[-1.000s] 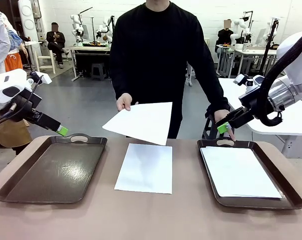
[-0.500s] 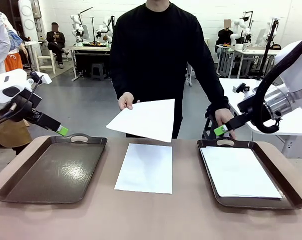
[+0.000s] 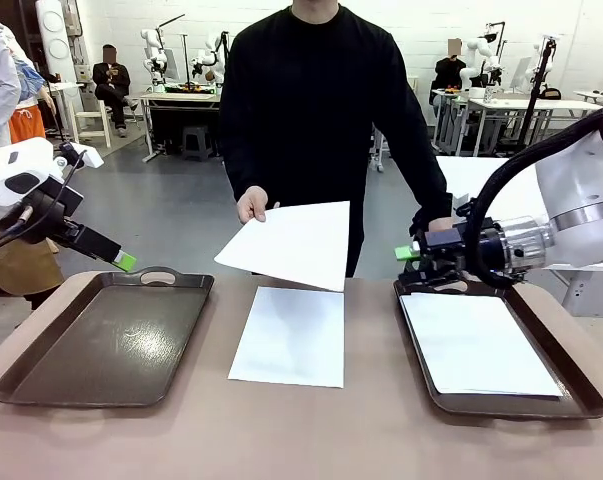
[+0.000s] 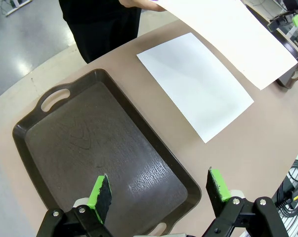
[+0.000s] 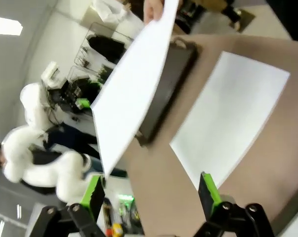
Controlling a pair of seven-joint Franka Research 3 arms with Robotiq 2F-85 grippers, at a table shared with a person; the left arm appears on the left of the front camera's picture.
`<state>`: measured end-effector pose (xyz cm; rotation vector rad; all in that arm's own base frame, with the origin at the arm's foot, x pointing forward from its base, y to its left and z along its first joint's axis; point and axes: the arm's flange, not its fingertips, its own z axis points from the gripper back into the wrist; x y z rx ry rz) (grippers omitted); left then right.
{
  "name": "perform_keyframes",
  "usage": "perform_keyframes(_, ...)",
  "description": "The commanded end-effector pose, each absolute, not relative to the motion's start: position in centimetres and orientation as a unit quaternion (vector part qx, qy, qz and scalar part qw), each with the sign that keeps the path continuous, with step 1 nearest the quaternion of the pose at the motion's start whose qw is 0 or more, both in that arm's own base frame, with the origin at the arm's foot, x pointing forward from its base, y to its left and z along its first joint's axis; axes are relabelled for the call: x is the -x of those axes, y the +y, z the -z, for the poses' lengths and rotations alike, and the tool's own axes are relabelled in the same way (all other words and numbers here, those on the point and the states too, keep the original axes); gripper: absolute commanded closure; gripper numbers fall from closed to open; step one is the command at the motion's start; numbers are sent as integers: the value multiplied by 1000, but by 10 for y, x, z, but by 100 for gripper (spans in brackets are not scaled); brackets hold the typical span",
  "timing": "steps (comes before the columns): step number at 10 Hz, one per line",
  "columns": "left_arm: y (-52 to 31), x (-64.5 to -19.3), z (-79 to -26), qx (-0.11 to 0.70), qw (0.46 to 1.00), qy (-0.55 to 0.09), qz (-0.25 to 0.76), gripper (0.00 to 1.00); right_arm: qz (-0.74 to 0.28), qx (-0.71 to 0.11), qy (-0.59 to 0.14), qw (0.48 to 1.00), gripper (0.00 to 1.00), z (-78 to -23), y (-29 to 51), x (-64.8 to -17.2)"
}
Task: Sort the A4 documents.
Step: Receive the A4 Paper.
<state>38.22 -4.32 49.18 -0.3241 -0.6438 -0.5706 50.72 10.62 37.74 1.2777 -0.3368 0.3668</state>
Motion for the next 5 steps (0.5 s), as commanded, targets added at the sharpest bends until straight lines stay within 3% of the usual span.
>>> perform_keyframes(1, -41, -383, -490, 161, 895, -311, 275, 0, -116, -639, -161, 743, 0, -378, 126, -530)
perform_keyframes(5, -41, -383, -490, 161, 895, -311, 275, 0, -61, -678, -124, 722, 0, -348, 175, -558)
